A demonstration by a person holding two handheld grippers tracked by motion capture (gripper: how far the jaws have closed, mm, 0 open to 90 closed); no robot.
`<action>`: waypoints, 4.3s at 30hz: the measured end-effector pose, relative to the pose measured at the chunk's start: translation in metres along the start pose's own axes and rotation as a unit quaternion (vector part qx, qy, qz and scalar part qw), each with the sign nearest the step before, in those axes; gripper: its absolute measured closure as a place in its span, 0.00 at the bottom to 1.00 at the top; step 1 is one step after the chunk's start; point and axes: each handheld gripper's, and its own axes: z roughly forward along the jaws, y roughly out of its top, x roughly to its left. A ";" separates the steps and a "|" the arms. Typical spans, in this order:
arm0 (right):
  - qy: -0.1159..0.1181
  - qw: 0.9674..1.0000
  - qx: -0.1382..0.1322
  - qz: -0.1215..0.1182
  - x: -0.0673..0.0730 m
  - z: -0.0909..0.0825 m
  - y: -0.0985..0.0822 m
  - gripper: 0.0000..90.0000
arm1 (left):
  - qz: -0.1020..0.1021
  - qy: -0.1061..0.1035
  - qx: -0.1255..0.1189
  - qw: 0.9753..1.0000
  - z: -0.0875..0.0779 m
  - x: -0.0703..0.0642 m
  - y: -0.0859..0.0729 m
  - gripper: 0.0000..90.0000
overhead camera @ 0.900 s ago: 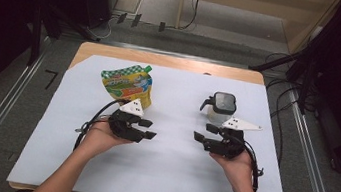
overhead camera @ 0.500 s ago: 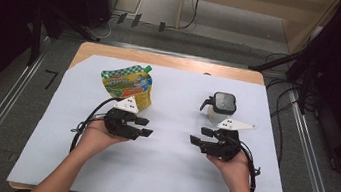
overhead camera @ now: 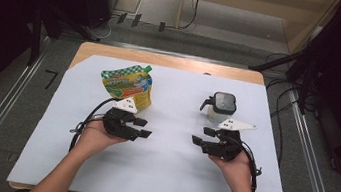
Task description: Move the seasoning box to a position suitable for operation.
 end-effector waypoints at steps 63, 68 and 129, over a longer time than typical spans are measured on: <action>-0.192 0.976 -0.033 0.100 -0.065 0.001 0.007 0.15 | -0.011 -0.024 0.013 1.000 0.004 -0.004 0.005 0.45; -0.202 0.974 -0.033 0.099 -0.064 0.010 0.016 0.12 | -0.013 -0.025 0.009 1.000 0.001 -0.005 0.005 0.45; -0.291 0.946 -0.125 0.076 -0.080 0.048 0.024 0.17 | -0.056 -0.016 0.006 0.998 -0.013 -0.001 -0.012 0.45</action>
